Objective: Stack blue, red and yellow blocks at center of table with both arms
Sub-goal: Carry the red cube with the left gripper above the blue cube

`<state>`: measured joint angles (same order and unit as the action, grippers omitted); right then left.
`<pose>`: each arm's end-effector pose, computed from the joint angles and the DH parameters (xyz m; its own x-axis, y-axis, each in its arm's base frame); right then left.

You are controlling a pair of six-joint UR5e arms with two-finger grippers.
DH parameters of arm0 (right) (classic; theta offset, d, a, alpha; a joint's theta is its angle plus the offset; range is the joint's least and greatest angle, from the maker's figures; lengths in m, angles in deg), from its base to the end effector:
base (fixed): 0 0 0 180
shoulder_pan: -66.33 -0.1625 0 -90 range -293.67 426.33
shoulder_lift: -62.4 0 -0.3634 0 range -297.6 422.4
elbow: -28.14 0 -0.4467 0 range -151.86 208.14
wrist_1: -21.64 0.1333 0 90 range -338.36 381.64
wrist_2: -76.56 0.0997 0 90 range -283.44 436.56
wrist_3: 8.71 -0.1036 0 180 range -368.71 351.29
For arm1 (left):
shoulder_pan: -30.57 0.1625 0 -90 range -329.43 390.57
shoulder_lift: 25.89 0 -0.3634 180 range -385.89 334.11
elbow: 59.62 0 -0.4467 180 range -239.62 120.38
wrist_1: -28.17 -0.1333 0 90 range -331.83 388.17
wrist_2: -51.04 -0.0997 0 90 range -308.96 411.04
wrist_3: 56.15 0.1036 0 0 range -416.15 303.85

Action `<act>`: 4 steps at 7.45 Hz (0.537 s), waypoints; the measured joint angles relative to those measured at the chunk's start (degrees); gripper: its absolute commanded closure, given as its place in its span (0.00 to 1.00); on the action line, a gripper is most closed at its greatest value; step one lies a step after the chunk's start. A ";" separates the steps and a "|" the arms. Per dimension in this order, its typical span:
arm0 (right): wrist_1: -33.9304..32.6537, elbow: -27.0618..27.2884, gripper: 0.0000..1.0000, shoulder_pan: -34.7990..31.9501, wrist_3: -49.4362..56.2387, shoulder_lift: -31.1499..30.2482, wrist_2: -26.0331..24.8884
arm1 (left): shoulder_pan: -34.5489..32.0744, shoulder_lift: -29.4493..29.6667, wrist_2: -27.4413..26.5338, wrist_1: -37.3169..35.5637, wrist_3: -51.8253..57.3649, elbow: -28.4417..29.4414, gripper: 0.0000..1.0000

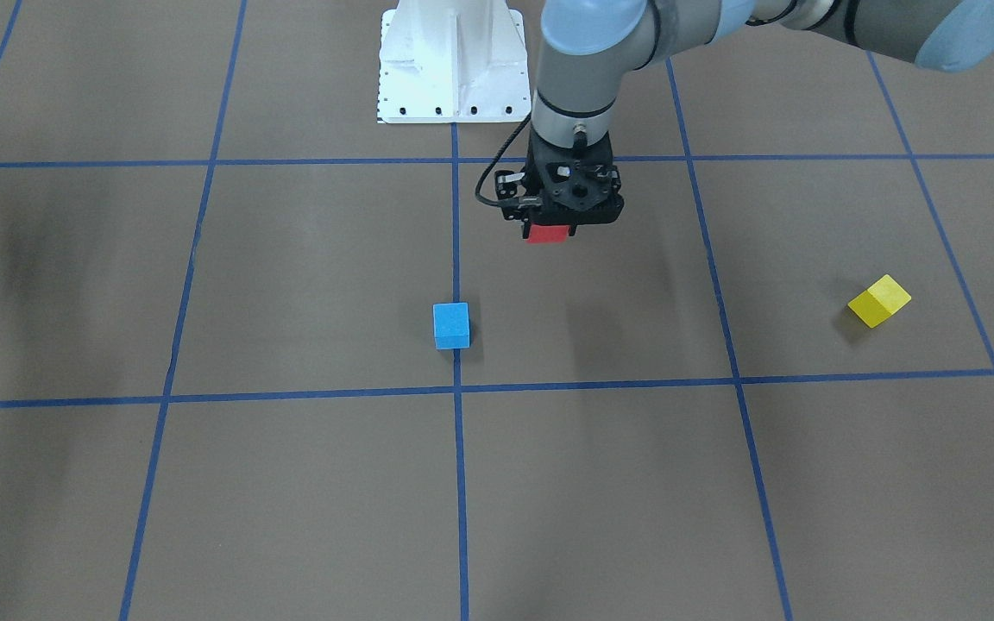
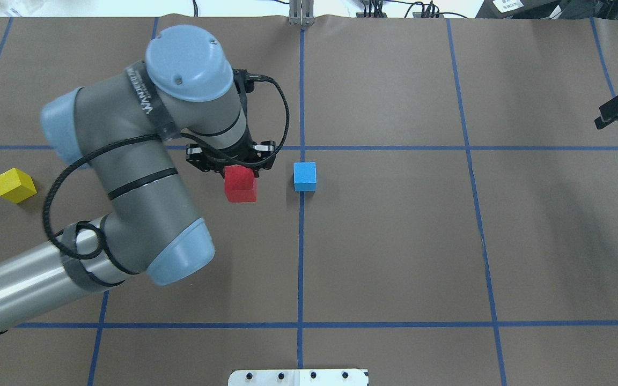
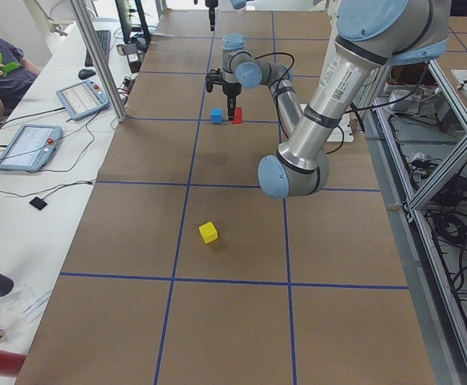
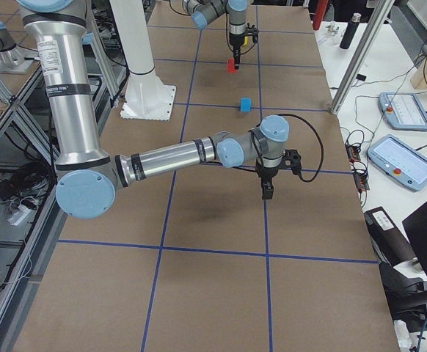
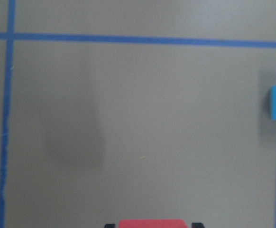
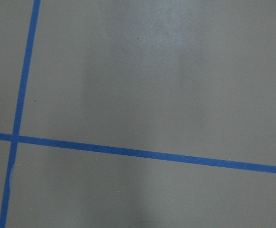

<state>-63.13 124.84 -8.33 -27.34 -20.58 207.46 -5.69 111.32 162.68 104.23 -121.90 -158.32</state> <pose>-0.0951 -0.5941 0.4589 0.7174 -0.0924 0.6905 0.0222 0.9937 0.1099 0.4724 -0.4644 0.0443 0.6907 -0.0332 -0.7223 0.0737 0.9970 0.0247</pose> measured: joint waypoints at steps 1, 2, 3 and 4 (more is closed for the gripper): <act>-0.21 -0.25 0.00 -2.25 2.37 -0.92 0.21 | 0.13 3.83 -0.09 3.86 -0.68 6.75 1.00; -0.28 -0.54 0.00 -4.13 3.99 -1.71 0.86 | 0.39 7.25 -0.41 8.30 -1.83 13.56 1.00; -0.19 -0.68 0.00 -5.51 4.79 -2.57 1.70 | 0.73 10.28 -0.90 11.51 -2.82 19.25 1.00; -0.15 -0.76 0.00 -6.45 5.55 -3.27 2.50 | 1.02 11.90 -1.17 13.02 -3.26 22.31 1.00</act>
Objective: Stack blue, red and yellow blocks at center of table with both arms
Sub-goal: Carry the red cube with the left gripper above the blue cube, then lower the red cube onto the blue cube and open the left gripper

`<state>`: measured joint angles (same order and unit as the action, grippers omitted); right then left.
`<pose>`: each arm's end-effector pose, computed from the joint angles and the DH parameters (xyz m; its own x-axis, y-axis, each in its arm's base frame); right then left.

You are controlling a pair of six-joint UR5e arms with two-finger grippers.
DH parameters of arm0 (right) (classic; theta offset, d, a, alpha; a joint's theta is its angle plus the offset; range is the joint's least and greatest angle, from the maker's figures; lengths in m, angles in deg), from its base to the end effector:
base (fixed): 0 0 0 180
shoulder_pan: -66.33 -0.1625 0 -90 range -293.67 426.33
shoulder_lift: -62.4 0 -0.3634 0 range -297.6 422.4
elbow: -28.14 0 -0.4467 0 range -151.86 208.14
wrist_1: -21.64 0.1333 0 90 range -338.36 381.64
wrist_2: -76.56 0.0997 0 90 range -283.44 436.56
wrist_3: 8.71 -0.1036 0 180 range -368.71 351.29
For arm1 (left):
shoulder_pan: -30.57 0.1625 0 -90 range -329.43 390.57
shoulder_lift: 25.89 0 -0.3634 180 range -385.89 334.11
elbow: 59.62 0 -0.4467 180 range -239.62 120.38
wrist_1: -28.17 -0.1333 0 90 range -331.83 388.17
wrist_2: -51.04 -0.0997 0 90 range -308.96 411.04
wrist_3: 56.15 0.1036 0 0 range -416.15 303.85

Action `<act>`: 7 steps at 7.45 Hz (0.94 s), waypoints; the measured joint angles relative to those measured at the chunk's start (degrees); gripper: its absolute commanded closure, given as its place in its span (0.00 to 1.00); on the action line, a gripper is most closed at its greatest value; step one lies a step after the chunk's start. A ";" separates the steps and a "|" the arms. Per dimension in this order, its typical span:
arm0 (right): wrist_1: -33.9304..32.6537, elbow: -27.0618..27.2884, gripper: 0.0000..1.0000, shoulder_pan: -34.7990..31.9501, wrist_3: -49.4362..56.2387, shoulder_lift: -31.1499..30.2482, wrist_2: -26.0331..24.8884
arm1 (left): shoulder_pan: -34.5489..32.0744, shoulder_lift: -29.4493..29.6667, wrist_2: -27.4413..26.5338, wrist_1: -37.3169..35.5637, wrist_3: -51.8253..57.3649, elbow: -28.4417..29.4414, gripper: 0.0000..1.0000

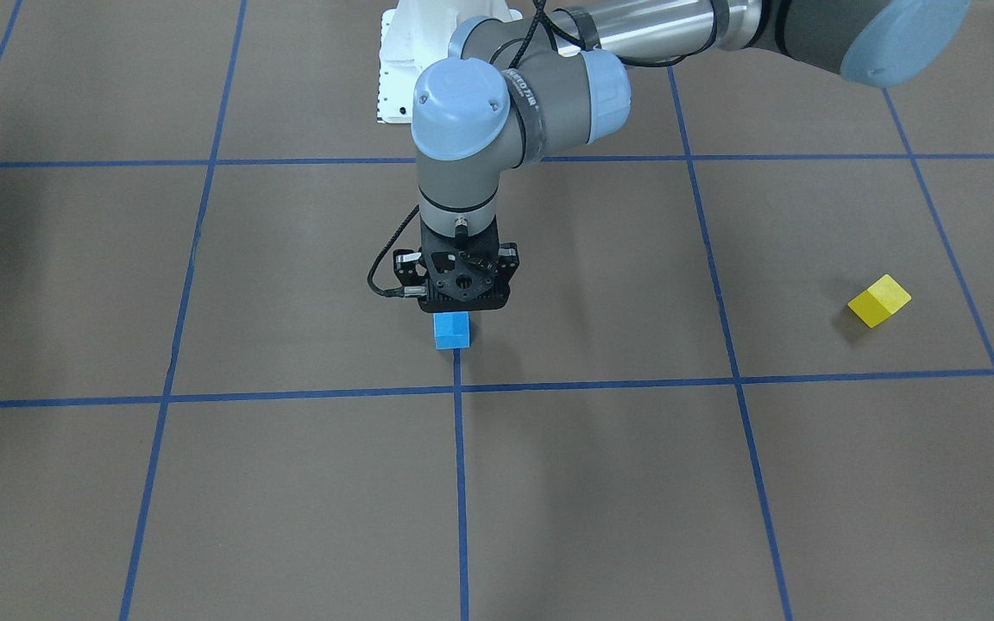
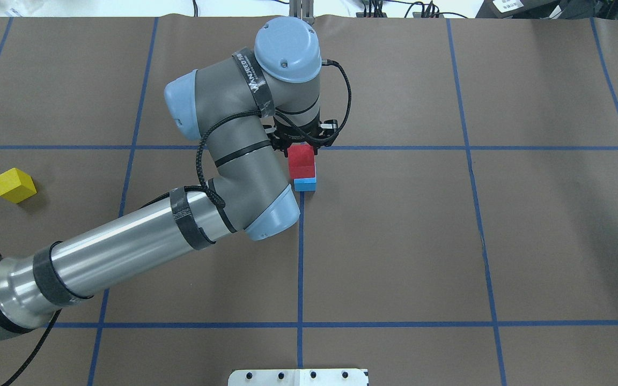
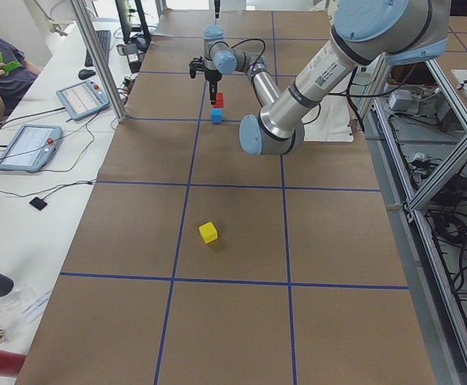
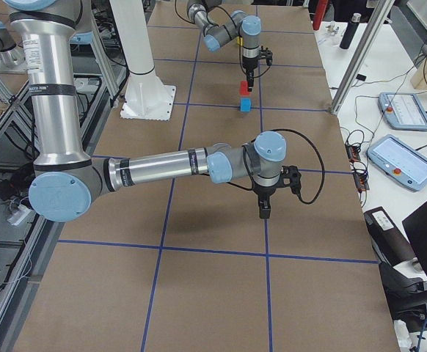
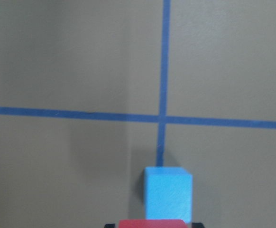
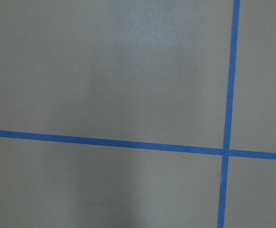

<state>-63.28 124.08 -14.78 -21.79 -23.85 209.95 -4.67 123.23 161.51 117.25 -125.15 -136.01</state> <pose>-0.0282 -0.5823 0.4973 0.7068 -0.0617 0.7047 -0.0108 0.9951 0.0980 0.5680 -0.5201 0.0295 0.6649 -0.0586 -0.7447 0.1090 0.9939 0.0191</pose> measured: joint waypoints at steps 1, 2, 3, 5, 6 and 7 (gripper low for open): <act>-0.01 -0.08 0.00 -0.61 0.88 -0.67 0.98 | 0.16 0.61 -0.11 0.66 -0.10 1.29 1.00; 0.00 -0.11 0.00 -0.92 1.36 -1.26 1.89 | 0.22 0.80 -0.25 1.10 0.04 1.96 1.00; 0.01 -0.15 0.00 -1.07 1.53 -1.55 2.30 | 0.32 0.80 -0.74 1.69 0.30 2.76 1.00; 0.02 -0.20 0.00 -1.14 1.57 -1.70 2.52 | 0.48 0.70 -1.58 3.76 0.45 4.66 1.00; 0.04 -0.21 0.00 -1.15 1.57 -1.70 2.55 | 0.50 0.68 -1.69 4.35 0.44 5.12 1.00; 0.07 -0.19 0.00 -1.15 1.56 -1.68 2.57 | 0.58 0.63 -1.73 4.58 0.40 5.29 1.00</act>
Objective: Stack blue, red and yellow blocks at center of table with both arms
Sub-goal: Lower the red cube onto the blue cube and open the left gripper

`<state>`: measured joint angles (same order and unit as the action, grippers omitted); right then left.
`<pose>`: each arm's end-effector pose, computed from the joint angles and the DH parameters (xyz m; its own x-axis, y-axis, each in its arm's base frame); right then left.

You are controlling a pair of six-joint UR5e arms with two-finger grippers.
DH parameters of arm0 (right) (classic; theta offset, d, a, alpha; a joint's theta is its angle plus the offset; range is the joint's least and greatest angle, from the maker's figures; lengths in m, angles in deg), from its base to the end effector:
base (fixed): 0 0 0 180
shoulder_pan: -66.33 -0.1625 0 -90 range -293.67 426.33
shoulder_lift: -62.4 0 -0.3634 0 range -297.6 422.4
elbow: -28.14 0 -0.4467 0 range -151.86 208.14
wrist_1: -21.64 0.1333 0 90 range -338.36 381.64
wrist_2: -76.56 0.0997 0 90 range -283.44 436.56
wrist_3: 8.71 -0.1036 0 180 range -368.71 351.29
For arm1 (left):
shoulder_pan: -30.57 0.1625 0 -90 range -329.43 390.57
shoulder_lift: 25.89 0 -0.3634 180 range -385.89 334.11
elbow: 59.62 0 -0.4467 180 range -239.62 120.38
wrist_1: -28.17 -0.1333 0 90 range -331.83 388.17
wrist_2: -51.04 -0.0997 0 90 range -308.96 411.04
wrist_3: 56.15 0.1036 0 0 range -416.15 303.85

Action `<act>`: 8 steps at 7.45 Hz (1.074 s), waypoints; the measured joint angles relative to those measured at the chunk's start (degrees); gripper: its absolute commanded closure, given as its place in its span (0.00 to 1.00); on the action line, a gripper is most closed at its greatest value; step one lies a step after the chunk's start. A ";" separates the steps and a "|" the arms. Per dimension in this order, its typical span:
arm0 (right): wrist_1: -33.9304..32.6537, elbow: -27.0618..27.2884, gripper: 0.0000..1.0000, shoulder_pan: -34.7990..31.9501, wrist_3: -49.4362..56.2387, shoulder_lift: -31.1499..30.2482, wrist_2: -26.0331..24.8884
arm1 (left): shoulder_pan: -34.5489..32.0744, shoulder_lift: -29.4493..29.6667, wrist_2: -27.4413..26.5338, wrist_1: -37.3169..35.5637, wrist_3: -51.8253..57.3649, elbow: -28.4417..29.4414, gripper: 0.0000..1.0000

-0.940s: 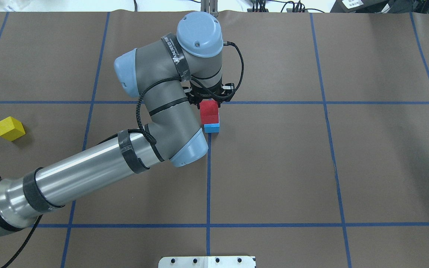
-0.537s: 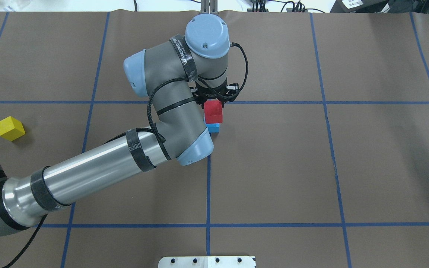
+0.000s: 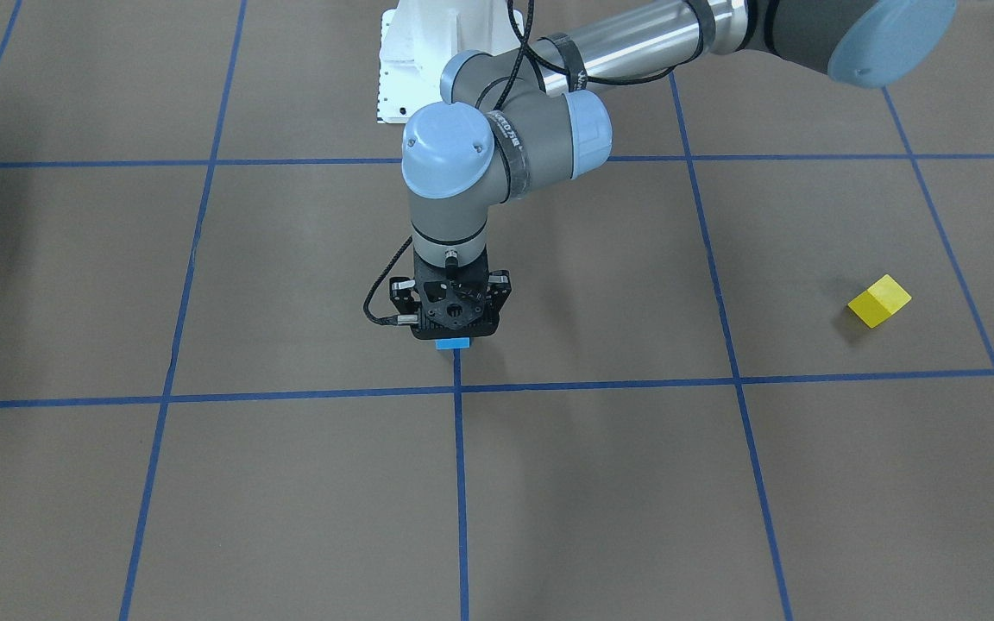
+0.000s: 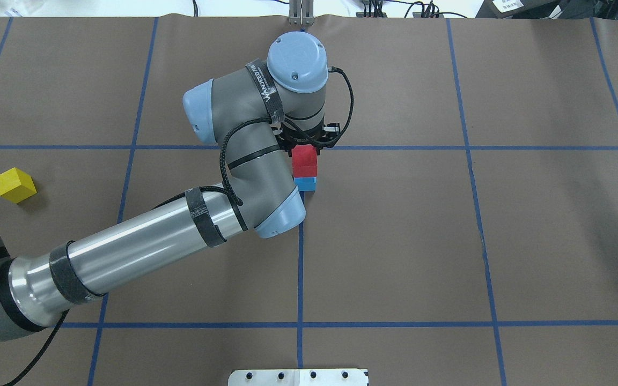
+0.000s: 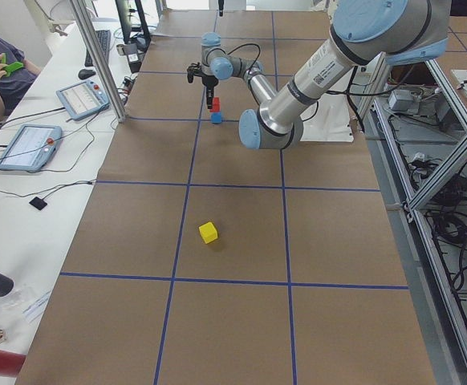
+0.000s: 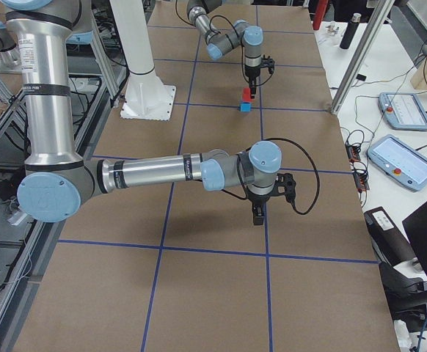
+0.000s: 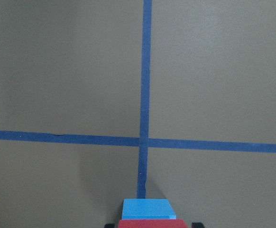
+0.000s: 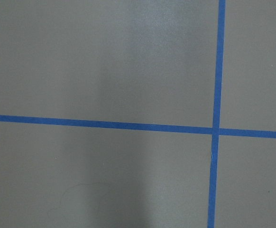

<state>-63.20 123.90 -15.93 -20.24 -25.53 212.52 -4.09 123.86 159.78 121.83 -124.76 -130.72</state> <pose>-0.0183 -0.5717 0.5126 0.6798 -0.0556 0.7313 -0.0048 0.9968 0.0802 0.5943 -0.5325 0.0535 0.6750 -0.0468 -0.7363 0.1150 0.9925 0.0423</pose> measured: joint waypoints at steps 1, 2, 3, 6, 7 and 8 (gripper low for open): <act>0.00 0.02 0.00 0.00 -0.04 0.02 0.00 | 0.08 -0.14 -0.01 0.10 -0.02 0.03 1.00; -0.03 0.00 0.00 0.00 -0.08 0.03 0.01 | 0.18 -0.38 -0.02 0.21 -0.03 0.04 1.00; -0.04 -0.02 0.00 0.00 -0.14 0.06 0.01 | 0.24 -0.58 -0.02 0.31 -0.03 0.04 1.00; -0.05 -0.04 0.00 0.00 -0.24 0.22 0.01 | 0.25 -0.76 -0.02 0.60 -0.07 0.05 1.00; -0.05 -0.04 0.00 0.00 -0.24 0.26 0.00 | 0.22 -0.76 -0.02 0.99 -0.12 0.06 1.00; -0.06 -0.04 0.00 0.00 -0.25 0.28 0.01 | 0.23 -0.77 -0.02 1.26 -0.17 0.08 0.87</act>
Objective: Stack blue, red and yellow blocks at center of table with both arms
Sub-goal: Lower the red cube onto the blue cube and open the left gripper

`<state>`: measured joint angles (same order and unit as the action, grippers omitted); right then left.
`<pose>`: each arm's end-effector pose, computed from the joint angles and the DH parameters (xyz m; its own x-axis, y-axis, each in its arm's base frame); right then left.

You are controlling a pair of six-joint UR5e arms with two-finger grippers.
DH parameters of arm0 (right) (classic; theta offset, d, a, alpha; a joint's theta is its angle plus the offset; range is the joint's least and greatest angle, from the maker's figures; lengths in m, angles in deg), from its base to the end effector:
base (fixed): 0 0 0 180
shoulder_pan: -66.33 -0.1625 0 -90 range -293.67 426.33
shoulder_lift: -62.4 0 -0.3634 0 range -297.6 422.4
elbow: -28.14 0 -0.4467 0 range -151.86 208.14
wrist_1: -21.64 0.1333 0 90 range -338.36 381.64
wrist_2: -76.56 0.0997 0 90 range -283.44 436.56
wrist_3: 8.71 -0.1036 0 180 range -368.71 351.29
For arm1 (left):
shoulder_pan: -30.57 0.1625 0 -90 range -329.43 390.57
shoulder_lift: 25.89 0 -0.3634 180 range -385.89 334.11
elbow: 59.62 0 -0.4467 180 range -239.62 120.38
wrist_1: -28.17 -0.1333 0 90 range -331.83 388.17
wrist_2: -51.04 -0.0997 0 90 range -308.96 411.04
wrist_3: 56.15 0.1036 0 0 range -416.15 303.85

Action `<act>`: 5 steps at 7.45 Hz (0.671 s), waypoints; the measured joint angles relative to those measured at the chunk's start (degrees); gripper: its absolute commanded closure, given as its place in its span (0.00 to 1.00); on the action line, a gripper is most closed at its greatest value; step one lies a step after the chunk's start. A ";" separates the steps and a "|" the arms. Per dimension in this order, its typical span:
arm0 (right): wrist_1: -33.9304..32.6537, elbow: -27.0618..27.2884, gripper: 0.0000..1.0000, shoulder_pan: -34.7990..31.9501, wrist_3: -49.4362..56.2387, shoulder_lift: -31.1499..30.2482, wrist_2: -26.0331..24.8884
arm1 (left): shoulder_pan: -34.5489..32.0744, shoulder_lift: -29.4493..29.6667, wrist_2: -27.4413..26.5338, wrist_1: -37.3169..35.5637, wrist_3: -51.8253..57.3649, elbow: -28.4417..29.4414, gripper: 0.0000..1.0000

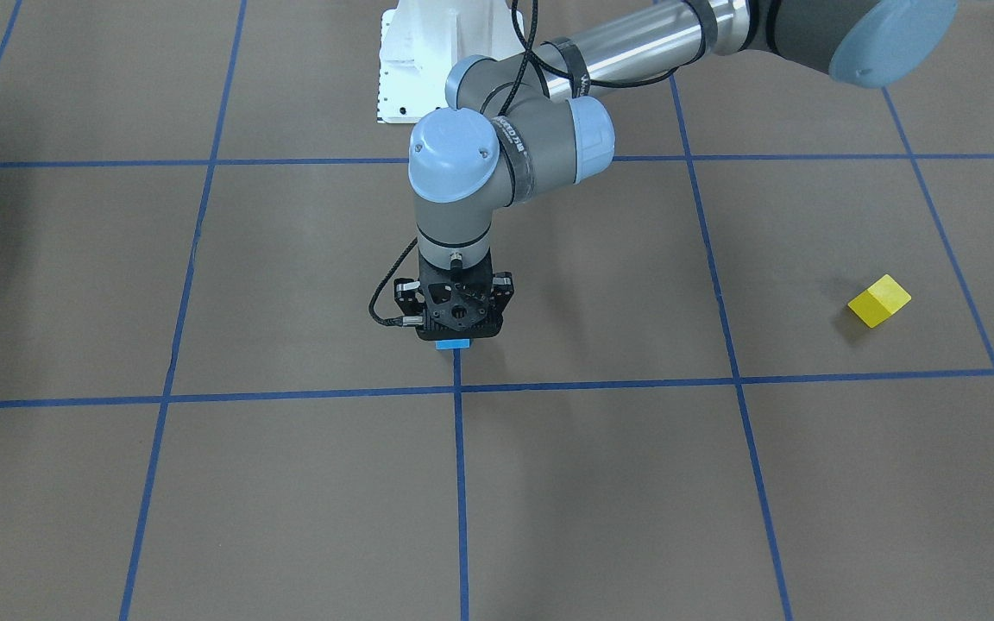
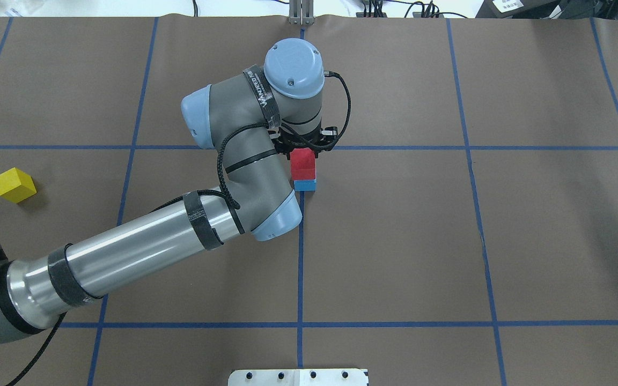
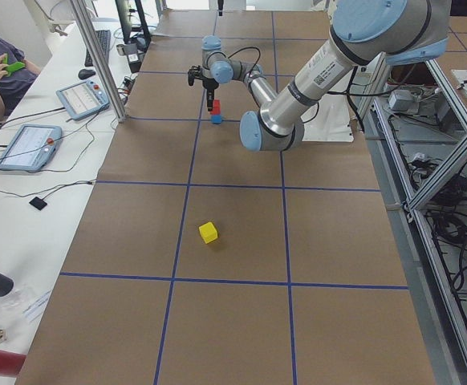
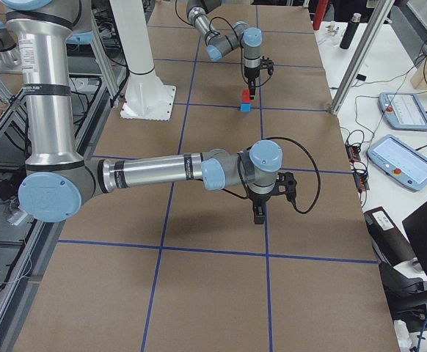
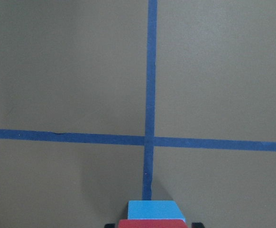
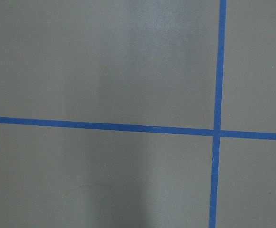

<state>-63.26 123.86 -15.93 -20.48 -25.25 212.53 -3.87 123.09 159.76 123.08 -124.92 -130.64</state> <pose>-0.0186 -0.5734 0.5103 0.6794 -0.0537 0.7318 -0.0076 0.9967 0.0802 0.5978 -0.5313 0.0617 0.6707 -0.0441 -0.7404 0.1136 0.9926 0.0438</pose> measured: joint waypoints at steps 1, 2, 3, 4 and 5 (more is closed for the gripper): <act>0.00 -0.05 0.00 0.00 0.00 0.01 0.00 | 0.03 0.00 0.00 0.12 -0.05 0.03 0.42; 0.00 -0.11 0.00 0.00 0.01 0.02 0.00 | 0.06 0.00 -0.02 0.16 -0.11 0.10 0.01; 0.00 -0.11 0.00 0.00 0.03 0.02 0.02 | 0.06 0.00 -0.04 0.20 -0.17 0.14 0.00; 0.00 -0.06 0.00 0.00 0.02 0.05 0.04 | 0.05 -0.03 -0.04 0.36 -0.24 0.16 0.00; 0.00 -0.02 0.00 0.00 0.01 0.08 0.04 | 0.02 -0.09 -0.06 0.81 -0.37 0.18 0.00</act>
<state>-63.26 123.83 -15.93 -20.48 -25.17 212.56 -3.84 123.00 159.70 123.89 -125.30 -130.46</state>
